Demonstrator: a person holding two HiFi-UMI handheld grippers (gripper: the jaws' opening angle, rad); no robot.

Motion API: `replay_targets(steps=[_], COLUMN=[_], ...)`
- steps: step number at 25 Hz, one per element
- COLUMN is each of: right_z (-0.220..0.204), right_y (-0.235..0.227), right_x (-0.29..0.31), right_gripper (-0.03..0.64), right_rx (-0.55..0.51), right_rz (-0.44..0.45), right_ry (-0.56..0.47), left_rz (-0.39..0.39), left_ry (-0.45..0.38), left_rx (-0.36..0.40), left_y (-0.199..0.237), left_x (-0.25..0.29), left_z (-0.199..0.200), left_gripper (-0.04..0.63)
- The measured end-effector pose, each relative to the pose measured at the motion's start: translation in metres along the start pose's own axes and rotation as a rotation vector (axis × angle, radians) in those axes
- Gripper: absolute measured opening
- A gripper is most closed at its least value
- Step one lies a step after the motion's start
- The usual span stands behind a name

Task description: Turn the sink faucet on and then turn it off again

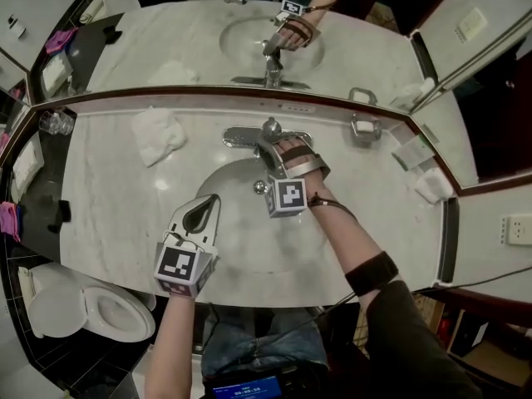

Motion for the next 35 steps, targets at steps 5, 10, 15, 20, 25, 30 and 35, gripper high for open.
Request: replay_targets(steps=[5, 10, 15, 20, 25, 30, 35], right_z=[0.002, 0.001, -0.002, -0.008, -0.013, -0.018, -0.022], right_y=[-0.008, -0.012, -0.014, -0.028, -0.036, -0.040, -0.044], right_x=[-0.001, -0.001, 0.000, 0.003, 0.005, 0.007, 0.009], right_gripper=[0.081, 0.083, 0.086, 0.083, 0.084, 0.084, 0.087], right_rx=[0.052, 0.102, 0.169, 0.339, 0.430, 0.519, 0.604], right_rz=[0.002, 0.020, 0.075, 0.139, 0.196, 0.222, 0.259], right_ry=[-0.028, -0.048, -0.047, -0.069, -0.084, -0.101, -0.116], left_rz=[0.004, -0.006, -0.012, -0.012, -0.029, -0.028, -0.029], left_ry=[0.004, 0.009, 0.006, 0.004, 0.008, 0.001, 0.001], left_rx=[-0.022, -0.009, 0.013, 0.004, 0.025, 0.014, 0.016], left_y=[0.000, -0.001, -0.002, -0.003, -0.006, -0.008, -0.008], left_x=[0.005, 0.012, 0.018, 0.024, 0.032, 0.038, 0.040], left_z=[0.001, 0.006, 0.014, 0.019, 0.022, 0.030, 0.033], left_gripper=[0.000, 0.000, 0.000, 0.000, 0.000, 0.000, 0.000])
Point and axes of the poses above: the fingertips, and each gripper's own axes: x forward along the fingers, y to its left, z out of its top, the point moved 5 cm from there along -x, backward along the fingers, and after that the axes turned 2 degrees about y, right-handed, at the moved point
